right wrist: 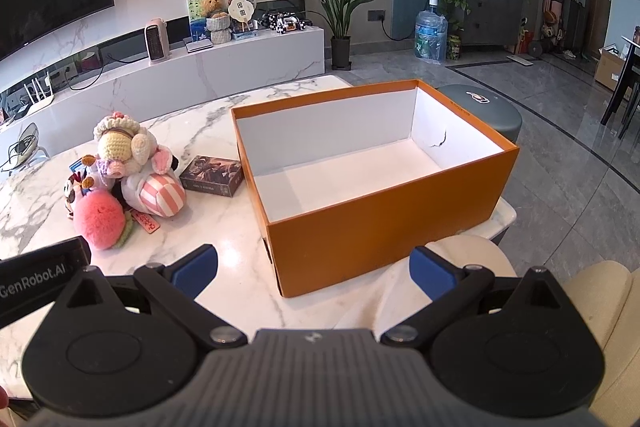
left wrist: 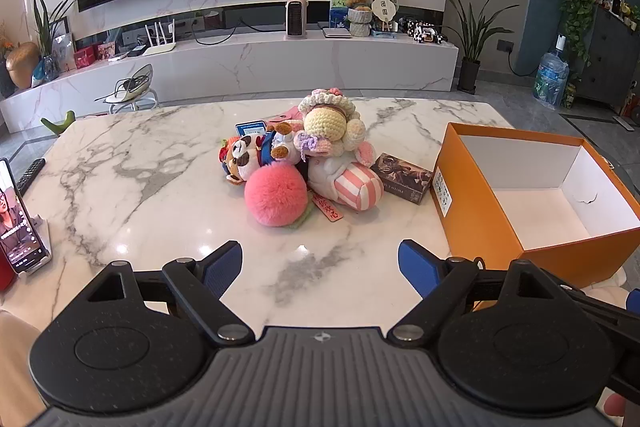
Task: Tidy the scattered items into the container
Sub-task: 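Move both grippers toward the pile of plush toys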
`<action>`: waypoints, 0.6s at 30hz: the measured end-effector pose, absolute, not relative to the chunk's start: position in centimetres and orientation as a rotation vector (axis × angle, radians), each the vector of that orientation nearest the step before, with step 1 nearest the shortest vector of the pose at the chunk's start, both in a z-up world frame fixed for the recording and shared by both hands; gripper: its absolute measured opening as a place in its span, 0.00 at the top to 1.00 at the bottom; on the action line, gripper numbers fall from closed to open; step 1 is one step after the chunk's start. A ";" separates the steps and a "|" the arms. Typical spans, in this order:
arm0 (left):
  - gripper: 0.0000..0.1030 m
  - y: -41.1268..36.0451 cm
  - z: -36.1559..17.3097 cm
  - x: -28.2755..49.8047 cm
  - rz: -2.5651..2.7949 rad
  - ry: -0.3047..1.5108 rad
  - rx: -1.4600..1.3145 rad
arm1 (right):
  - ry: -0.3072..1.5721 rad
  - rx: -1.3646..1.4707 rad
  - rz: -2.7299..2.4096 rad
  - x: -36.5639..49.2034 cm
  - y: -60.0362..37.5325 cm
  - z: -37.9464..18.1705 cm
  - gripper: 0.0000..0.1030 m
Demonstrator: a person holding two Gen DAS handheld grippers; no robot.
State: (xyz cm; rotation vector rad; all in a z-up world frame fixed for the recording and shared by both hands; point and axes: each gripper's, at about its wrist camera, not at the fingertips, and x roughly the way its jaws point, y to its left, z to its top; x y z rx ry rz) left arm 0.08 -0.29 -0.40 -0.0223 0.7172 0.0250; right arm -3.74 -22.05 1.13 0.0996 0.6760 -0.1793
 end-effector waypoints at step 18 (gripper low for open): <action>0.03 0.3 -0.4 0.1 0.034 0.719 -0.024 | 0.676 0.088 -0.169 -3.6 -21.7 0.9 0.00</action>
